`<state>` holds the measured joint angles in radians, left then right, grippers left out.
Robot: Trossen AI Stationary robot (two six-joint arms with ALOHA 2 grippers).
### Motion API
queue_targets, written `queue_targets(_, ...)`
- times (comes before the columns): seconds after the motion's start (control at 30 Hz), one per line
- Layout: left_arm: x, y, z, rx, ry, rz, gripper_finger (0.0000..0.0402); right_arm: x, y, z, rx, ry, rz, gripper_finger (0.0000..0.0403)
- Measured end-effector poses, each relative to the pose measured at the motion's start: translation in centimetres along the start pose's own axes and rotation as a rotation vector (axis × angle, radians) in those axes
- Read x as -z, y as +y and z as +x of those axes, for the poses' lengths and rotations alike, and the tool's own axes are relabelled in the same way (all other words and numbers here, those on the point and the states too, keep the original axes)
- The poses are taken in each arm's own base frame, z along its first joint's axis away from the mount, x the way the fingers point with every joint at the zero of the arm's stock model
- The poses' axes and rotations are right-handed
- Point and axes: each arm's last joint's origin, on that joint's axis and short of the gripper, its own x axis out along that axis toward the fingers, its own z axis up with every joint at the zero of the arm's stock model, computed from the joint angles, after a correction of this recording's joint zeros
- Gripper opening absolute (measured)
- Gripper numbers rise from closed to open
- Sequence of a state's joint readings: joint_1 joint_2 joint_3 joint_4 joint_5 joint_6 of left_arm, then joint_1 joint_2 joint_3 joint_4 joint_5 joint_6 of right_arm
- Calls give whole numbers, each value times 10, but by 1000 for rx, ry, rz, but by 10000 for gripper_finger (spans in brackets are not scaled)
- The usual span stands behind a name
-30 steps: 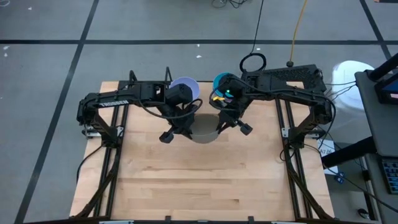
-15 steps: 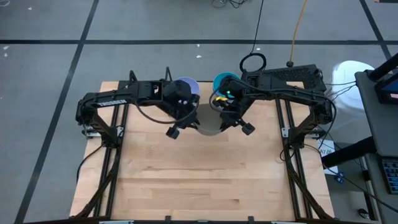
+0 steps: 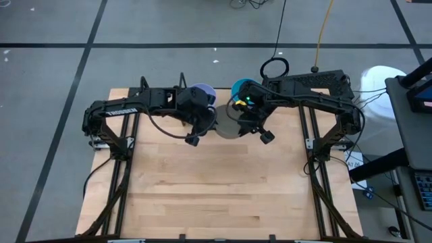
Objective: Place and stack bowls onto a shelf
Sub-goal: Stack the gray bowl on top of the blue bowl on the shelf
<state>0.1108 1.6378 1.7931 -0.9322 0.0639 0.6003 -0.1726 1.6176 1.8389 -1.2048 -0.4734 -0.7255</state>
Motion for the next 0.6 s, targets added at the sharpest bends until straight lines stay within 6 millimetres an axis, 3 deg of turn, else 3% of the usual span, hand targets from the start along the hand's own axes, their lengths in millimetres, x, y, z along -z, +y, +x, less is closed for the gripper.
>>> queue_targets(0.4,0,3,-9,-90,22,-12,88,8,-10,-6,46,20,66,1)
queue_targets(0.6,1,4,-24,-163,32,-37,87,15,-16,-11,60,22,90,1)
